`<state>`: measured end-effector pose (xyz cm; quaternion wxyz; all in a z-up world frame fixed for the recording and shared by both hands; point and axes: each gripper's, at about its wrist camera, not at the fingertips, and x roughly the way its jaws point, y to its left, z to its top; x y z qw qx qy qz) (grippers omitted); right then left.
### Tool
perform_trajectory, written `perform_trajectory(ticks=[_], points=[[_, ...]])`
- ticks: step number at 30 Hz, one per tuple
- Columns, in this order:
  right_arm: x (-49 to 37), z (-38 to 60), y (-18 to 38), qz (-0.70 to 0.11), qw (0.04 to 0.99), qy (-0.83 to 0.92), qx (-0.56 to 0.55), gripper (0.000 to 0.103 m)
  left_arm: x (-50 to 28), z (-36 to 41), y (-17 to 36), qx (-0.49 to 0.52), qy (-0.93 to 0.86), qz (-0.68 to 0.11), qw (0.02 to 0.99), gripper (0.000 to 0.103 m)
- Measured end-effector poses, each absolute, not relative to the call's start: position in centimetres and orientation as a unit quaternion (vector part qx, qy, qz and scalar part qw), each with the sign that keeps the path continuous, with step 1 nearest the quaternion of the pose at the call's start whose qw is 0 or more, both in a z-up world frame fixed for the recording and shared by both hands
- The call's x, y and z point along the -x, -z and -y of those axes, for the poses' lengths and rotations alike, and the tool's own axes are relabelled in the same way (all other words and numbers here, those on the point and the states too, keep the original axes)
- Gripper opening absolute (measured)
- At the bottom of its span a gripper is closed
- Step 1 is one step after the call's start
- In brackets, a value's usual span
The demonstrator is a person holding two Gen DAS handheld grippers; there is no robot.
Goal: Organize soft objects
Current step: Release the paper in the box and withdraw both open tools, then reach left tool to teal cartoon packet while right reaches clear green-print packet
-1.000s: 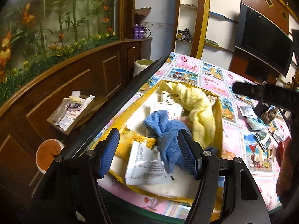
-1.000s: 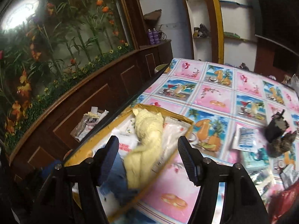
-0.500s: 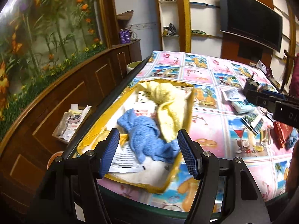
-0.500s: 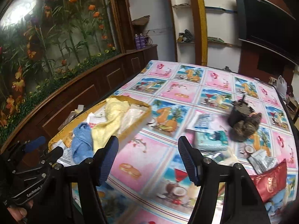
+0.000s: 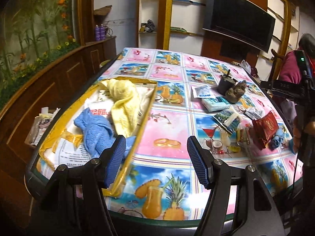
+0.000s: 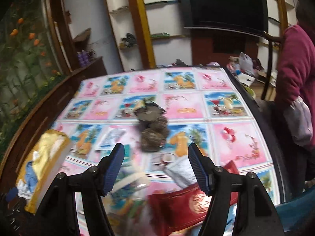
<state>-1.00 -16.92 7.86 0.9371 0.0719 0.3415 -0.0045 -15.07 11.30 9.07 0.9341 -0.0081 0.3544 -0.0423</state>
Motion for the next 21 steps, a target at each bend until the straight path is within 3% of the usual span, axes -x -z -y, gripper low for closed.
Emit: perform_trajectory(ticks=[8,15,17,21], points=[[-4.4,13.0,-4.1,-0.415,0.904,-0.069,-0.073,0.067,15.0,-11.1,-8.2,0.015,0.065,-0.359,0.931,0.065],[-10.1,7.3,-1.5,-0.452,0.891,-0.046,0.006,0.066,14.9,-12.7,-8.0,0.034,0.068,-0.358,0.931,0.065],[-11.0,6.5,-0.3,-0.48,0.876,-0.052,0.014,0.055,14.7,-13.3,-7.9,0.039,0.066,-0.359,0.93,0.065],[-9.6,4.6,0.3,-0.493,0.862,-0.115,0.036,0.054,14.1,-14.1,-7.4,0.054,0.062,-0.364,0.928,0.065]])
